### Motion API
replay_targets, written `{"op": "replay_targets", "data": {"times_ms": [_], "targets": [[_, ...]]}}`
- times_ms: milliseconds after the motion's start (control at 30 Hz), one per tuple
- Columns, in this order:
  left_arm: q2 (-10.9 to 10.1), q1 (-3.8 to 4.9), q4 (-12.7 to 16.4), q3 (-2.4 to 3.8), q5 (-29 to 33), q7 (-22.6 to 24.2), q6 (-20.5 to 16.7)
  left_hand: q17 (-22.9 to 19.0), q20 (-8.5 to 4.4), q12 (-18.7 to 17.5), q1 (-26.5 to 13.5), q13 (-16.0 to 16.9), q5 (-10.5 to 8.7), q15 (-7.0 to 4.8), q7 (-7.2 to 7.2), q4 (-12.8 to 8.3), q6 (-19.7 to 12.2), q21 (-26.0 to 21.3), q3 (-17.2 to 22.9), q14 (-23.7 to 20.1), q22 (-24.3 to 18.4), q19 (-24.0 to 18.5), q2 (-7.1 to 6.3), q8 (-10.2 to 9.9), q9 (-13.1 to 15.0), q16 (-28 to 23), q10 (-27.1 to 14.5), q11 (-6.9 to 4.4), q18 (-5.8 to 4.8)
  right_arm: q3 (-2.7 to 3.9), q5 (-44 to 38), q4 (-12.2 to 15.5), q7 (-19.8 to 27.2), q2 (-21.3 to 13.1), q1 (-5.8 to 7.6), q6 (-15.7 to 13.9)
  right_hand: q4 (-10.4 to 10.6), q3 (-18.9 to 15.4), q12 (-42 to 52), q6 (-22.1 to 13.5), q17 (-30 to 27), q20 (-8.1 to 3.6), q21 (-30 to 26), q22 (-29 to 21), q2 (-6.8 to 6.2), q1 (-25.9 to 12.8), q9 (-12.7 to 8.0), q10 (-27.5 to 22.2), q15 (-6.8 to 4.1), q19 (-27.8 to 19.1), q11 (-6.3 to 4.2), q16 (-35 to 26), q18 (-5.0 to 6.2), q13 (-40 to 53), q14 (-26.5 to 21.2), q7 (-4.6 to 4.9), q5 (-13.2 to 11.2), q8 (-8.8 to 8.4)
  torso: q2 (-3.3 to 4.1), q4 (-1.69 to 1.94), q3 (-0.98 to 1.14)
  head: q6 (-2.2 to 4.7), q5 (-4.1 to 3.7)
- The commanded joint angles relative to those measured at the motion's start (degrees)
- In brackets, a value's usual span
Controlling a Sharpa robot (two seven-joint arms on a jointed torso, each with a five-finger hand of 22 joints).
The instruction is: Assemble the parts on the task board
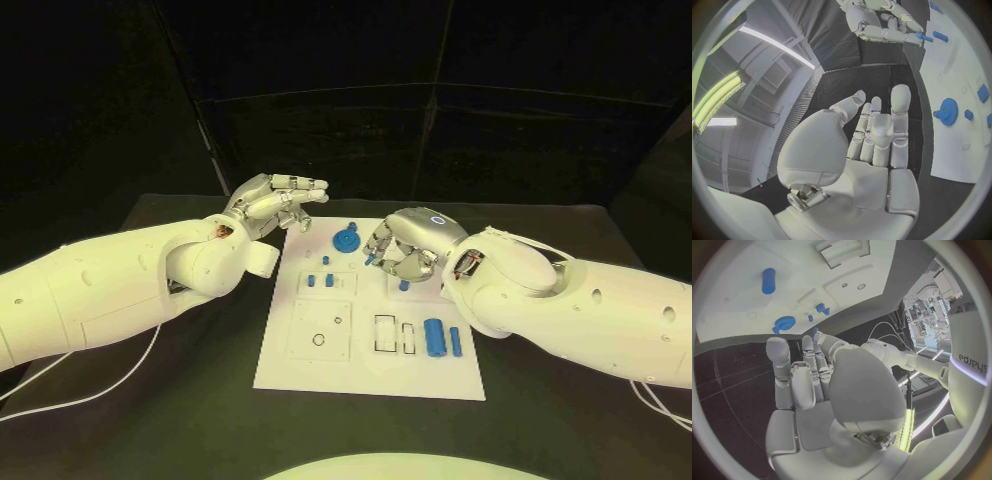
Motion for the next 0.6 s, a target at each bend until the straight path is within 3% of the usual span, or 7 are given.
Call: {"op": "replay_targets", "data": {"times_ms": [33,167,300,367,600], "targets": [[0.3,0.12,-0.1,0.06,0.2,0.5,-0.2,-0.1,0.20,0.2,0.4,0.1,0.15,0.27,-0.04,0.1,-0.3,-0.1,-0.3,-0.1,-0.1,-0.2,0.41,-0.3,-0.1,0.3,-0.4,-0.04,0.67,-0.71,-0.5,-1.1,-0.7,1.6,0.06,4.2,-0.2,0.3,-0.3,0.4,0.0,0.09,-0.1,-0.1,0.02,-0.4,0.1,0.3,-0.36,0.0,0.04,0.2,-0.25,-0.1,3.0,0.03,-0.3,-0.23,-0.04,-0.08,0.05,-0.34,1.11],[0.8,0.16,-0.2,0.06,0.2,0.5,-0.2,-0.1,0.20,0.2,0.4,0.1,0.15,0.27,-0.04,0.1,-0.3,-0.1,-0.3,-0.1,-0.1,-0.2,0.41,-0.3,-0.1,0.3,-0.4,-0.04,0.67,-1.87,-1.2,-2.6,-0.6,3.7,-0.01,5.8,-0.2,0.3,-0.3,0.4,0.0,0.09,-0.1,0.0,0.09,-0.4,0.1,0.3,-0.35,0.0,0.04,0.2,-0.27,-0.1,3.0,0.04,-0.3,-0.26,-0.09,0.06,0.07,-0.75,2.00],[1.1,0.18,-0.4,0.06,0.2,0.6,-0.2,-0.1,0.20,0.2,0.4,0.1,0.15,0.27,-0.04,0.1,-0.3,-0.1,-0.3,-0.1,-0.1,-0.2,0.41,-0.3,-0.1,0.3,-0.4,-0.04,0.67,-2.66,-2.1,-3.8,-0.3,5.5,-0.30,6.6,-0.2,0.4,-0.4,0.4,0.2,0.09,0.0,0.1,0.13,-0.5,0.1,0.3,-0.35,0.0,0.04,0.3,-0.28,-0.1,3.0,0.04,-0.3,-0.27,-0.12,-0.06,0.12,-0.88,2.73],[1.3,0.19,-0.5,0.07,0.2,0.5,-0.2,-0.1,0.21,0.2,0.4,0.1,0.15,0.27,-0.04,0.1,-0.3,-0.1,-0.4,-0.1,0.0,-0.2,0.41,-0.3,-0.1,0.3,-0.4,-0.04,0.66,-2.89,-2.5,-4.3,-0.2,6.2,-0.54,6.9,-0.2,0.4,-0.4,0.4,0.2,0.09,0.0,0.1,0.13,-0.5,0.1,0.3,-0.35,0.0,0.04,0.3,-0.28,-0.1,3.0,0.04,-0.3,-0.27,-0.09,-0.08,0.19,-0.98,2.98],[1.8,0.23,-0.9,0.07,0.2,0.3,0.1,0.0,0.22,0.2,0.4,0.1,0.15,0.28,-0.02,0.1,-0.3,-0.1,-0.4,-0.1,0.0,-0.2,0.40,-0.3,-0.1,0.3,-0.4,-0.03,0.65,-3.29,-3.7,-5.5,0.3,8.3,-1.70,8.4,-0.2,0.4,-0.4,0.4,0.2,0.10,-0.1,0.1,0.18,-0.5,0.1,0.3,-0.34,0.0,0.07,0.3,-0.27,-0.1,3.0,0.06,-0.3,-0.29,-0.11,-0.07,0.12,-1.08,3.12]]}}
